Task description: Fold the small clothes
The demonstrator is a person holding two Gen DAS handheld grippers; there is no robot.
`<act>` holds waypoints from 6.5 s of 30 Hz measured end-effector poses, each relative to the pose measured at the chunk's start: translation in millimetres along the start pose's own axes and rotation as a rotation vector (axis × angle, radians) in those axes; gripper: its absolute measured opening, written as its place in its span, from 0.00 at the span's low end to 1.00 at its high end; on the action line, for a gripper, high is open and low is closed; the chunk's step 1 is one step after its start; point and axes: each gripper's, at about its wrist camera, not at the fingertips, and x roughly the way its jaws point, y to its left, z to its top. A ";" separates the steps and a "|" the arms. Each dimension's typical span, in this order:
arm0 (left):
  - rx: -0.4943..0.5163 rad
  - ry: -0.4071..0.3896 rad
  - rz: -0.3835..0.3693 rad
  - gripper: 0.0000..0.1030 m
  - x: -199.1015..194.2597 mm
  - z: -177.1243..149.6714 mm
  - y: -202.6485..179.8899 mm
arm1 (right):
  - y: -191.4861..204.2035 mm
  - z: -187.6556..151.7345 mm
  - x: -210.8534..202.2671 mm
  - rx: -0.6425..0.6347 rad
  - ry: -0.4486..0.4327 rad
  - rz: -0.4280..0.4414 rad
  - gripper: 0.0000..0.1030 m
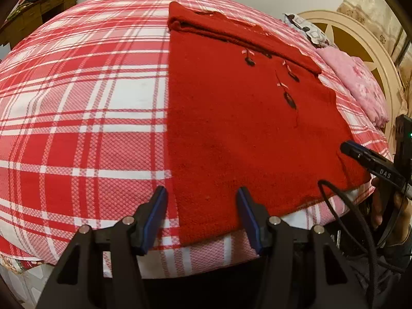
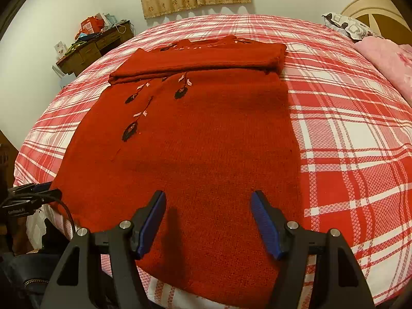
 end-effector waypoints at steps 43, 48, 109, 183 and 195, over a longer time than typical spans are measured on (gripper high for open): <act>-0.086 -0.158 -0.191 0.09 -10.9 31.7 15.9 | -47.9 -29.5 -70.6 0.122 -0.143 0.045 0.08; -0.102 -0.195 -0.228 0.08 -19.8 49.9 17.3 | -49.3 -11.6 -83.9 0.114 -0.211 0.039 0.08; -0.206 -0.284 -0.235 0.08 56.1 302.6 36.7 | -105.5 263.9 23.5 0.164 -0.318 0.013 0.07; 0.017 -0.289 -0.086 0.46 58.7 191.6 10.8 | -105.0 148.4 60.9 0.170 -0.071 0.010 0.42; -0.010 -0.252 -0.056 0.40 68.7 185.5 20.7 | -98.7 145.0 58.1 0.139 -0.082 0.012 0.35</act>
